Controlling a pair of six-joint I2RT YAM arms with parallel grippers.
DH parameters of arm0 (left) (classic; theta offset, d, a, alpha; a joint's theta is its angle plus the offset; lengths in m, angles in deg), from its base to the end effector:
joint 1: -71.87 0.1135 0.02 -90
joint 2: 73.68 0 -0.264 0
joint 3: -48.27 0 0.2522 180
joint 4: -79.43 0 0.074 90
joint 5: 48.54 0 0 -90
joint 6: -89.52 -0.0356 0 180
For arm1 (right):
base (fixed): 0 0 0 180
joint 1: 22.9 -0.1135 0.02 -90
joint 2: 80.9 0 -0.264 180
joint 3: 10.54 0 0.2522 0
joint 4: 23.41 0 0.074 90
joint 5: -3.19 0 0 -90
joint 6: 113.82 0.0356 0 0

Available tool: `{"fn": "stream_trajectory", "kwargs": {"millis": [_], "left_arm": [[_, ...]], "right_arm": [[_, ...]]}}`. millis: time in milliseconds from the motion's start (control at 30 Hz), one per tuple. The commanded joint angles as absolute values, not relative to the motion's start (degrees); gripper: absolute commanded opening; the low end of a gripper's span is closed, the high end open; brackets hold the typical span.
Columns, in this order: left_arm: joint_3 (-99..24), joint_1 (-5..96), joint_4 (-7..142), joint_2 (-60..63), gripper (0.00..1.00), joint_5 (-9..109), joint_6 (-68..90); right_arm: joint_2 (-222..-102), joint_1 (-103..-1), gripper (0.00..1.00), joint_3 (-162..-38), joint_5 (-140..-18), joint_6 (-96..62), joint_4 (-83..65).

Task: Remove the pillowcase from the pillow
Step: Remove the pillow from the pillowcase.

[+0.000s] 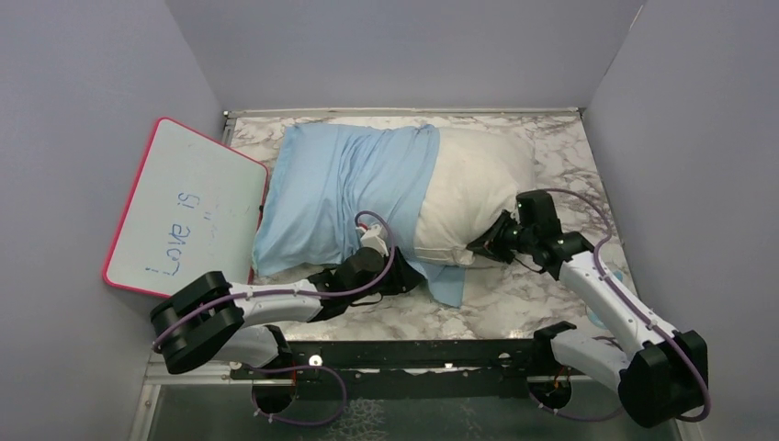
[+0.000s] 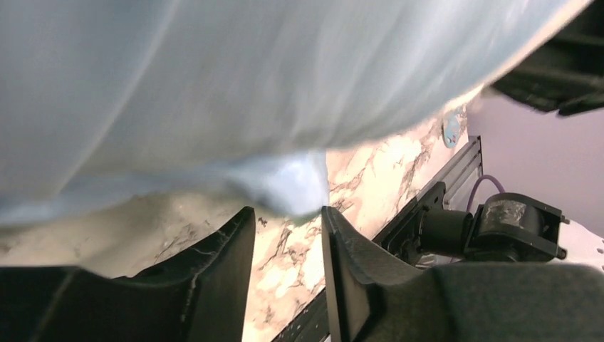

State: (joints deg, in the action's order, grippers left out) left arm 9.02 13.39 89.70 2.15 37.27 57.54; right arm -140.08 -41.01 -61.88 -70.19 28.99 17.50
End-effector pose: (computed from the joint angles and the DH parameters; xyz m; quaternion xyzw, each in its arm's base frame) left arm 0.1361 -0.2169 0.1706 -0.0159 0.8490 -0.4320 0.3039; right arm 0.1925 0.0737 0.2245 0.2276 0.8991 0.3124 0.2054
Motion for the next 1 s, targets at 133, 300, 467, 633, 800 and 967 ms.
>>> {"fn": "stream_trajectory", "kwargs": {"millis": [133,300,467,633,800,967], "left_arm": [[14.2,13.1,90.5,-6.2,0.40,31.9,55.7],[14.7,13.1,90.5,-7.5,0.44,30.4,56.3],[15.4,13.1,90.4,-9.2,0.58,29.9,56.9],[15.3,13.2,90.4,-9.9,0.68,29.9,57.0],[15.3,13.2,90.5,-8.8,0.74,28.6,58.6],[12.9,14.8,90.2,-7.2,0.73,27.1,54.0]], "right_arm": [[-133.6,-41.5,0.31,-66.8,-73.1,25.7,16.6],[-131.7,-46.0,0.66,-62.1,-71.1,31.9,14.6],[-129.3,-53.7,0.74,-57.0,-78.2,40.0,9.9],[-132.8,-54.7,0.75,-56.3,-81.2,46.5,6.9],[-135.0,-54.9,0.56,-56.3,-89.3,50.9,7.1],[-129.8,-54.9,0.10,-56.0,-95.1,49.3,8.4]]}}
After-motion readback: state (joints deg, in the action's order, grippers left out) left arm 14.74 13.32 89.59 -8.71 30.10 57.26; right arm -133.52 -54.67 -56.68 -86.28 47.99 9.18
